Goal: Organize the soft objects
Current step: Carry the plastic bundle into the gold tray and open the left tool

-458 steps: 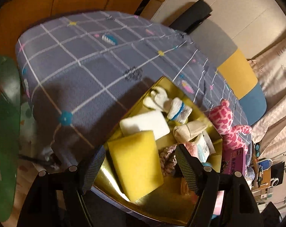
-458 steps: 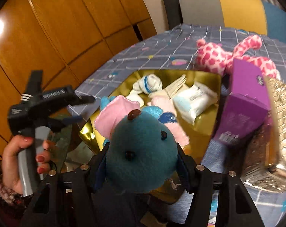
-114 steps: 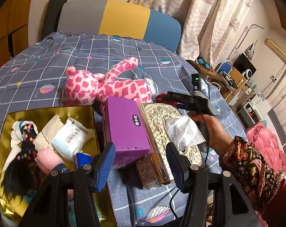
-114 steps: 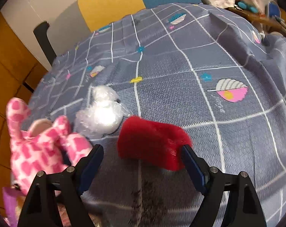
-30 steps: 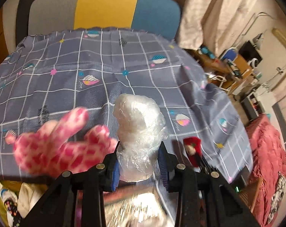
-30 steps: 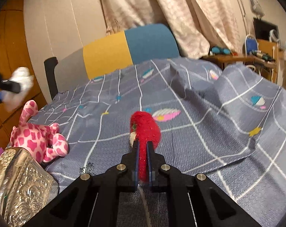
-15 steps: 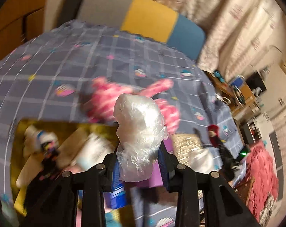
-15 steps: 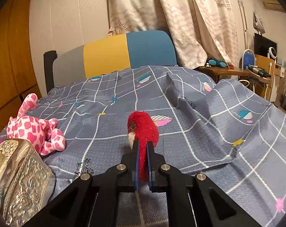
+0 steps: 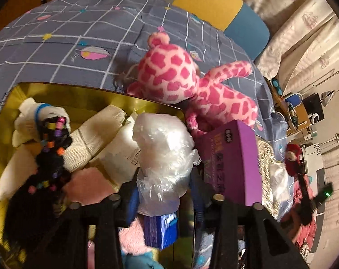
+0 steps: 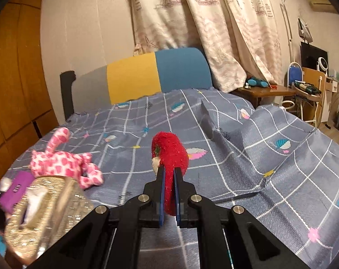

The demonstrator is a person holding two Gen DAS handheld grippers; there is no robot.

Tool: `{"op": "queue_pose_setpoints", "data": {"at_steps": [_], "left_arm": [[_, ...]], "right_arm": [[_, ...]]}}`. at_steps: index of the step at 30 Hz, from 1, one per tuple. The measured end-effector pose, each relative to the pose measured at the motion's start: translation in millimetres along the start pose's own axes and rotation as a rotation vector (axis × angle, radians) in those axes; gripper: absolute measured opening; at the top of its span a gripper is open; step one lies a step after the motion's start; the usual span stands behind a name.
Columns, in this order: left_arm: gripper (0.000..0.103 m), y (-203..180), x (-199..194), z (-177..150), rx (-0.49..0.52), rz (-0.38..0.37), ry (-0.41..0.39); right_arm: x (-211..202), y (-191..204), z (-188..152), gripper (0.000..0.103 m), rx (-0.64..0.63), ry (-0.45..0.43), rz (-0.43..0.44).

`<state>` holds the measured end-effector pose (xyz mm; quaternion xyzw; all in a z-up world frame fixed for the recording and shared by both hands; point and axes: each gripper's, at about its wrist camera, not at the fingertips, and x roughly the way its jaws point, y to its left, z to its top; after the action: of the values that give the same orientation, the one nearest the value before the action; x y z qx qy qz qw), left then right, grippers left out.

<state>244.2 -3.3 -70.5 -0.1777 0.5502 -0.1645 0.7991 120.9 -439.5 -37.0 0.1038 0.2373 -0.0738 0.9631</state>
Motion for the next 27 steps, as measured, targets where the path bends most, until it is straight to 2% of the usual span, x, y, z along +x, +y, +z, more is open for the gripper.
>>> {"op": "queue_pose_setpoints", "data": {"at_steps": [3, 4, 7, 11, 16, 23, 27], "left_arm": [[0.064, -3, 9, 4, -0.005, -0.012, 0.007], [0.065, -4, 9, 4, -0.005, -0.023, 0.007], [0.066, -5, 3, 2, 0.002, -0.043, -0.011], [0.066, 3, -31, -8, 0.019, -0.044, -0.106], [0.066, 30, -75, -27, -0.019, -0.020, -0.208], [0.066, 61, -111, -56, -0.036, 0.013, -0.258], [0.066, 74, -123, -72, -0.039, 0.065, -0.280]], "right_arm": [[-15, 11, 4, 0.007, -0.005, -0.017, 0.020], [-20, 15, 5, 0.007, -0.003, -0.022, 0.027], [-30, 24, 7, 0.007, 0.012, -0.022, 0.049], [-46, 39, 7, 0.007, 0.042, -0.015, 0.104], [-63, 67, 12, 0.007, 0.042, -0.013, 0.185], [-86, 121, 17, 0.007, 0.003, -0.006, 0.323], [-93, 161, 14, 0.007, -0.034, 0.026, 0.419]]}}
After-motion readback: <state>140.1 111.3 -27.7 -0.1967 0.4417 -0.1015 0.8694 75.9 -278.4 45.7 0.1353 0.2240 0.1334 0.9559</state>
